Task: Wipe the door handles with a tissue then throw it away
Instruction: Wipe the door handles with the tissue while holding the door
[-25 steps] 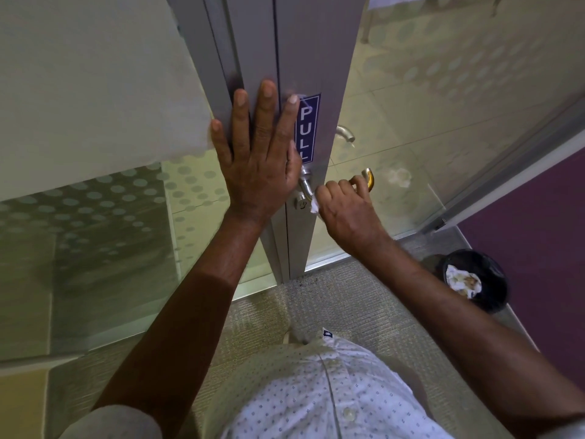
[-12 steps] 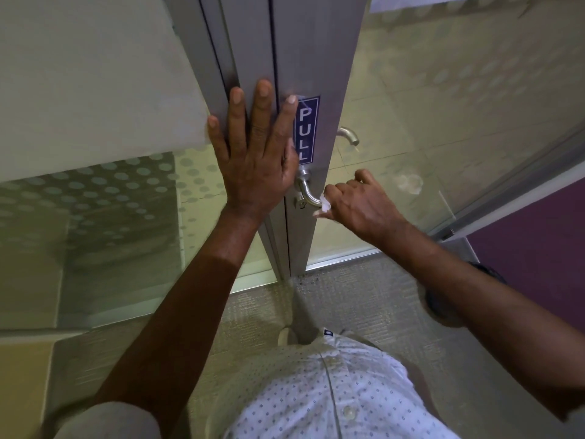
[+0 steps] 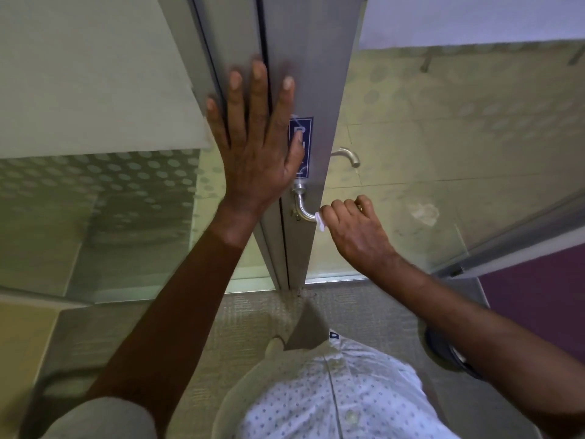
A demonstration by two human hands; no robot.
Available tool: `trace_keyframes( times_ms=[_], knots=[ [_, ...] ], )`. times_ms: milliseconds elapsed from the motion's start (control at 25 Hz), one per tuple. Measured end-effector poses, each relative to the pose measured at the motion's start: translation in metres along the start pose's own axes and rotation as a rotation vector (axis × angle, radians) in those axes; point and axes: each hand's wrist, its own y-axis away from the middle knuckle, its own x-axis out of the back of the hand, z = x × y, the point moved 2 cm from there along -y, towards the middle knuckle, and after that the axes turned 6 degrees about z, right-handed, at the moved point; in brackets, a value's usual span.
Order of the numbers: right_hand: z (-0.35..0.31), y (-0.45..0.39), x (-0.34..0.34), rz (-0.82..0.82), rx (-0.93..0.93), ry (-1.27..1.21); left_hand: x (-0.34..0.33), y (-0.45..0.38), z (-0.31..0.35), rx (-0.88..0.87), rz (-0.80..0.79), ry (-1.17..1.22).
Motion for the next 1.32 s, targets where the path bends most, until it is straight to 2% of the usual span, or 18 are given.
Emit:
trace_keyframes(
  times_ms=[240, 320, 480, 600, 800, 840, 1040, 1160, 1320],
  knots=[
    [0.007, -0.025, 0.003, -0.262, 0.047, -0.090, -0.007, -0.005, 0.007, -0.019, 0.021, -0.121],
    [0.008, -0.022, 0.002, -0.220, 0.046, -0.096, -0.009, 0.001, 0.008, -0.049, 0.015, -0.153],
    [0.013, 0.000, -0.003, -0.006, 0.047, -0.099, -0.015, 0.008, 0.007, -0.081, 0.047, -0.161],
    [0.013, 0.001, -0.002, -0.026, 0.041, -0.070, -0.017, 0.009, 0.007, -0.048, 0.052, -0.147],
    [0.007, -0.023, 0.004, -0.212, 0.012, -0.094, -0.020, 0.009, 0.006, -0.028, 0.056, -0.144],
    [0.007, -0.023, 0.004, -0.205, 0.001, -0.095, -0.020, 0.010, 0.006, -0.028, 0.057, -0.139],
    [0.015, 0.005, -0.009, 0.068, 0.041, -0.105, -0.019, 0.009, 0.006, -0.026, 0.056, -0.126],
    [0.022, 0.012, -0.013, 0.073, 0.078, -0.045, -0.018, 0.010, 0.006, -0.029, 0.054, -0.117],
    [0.017, 0.006, -0.009, 0.035, 0.034, -0.043, -0.017, 0.009, 0.006, -0.028, 0.045, -0.105]
  ],
)
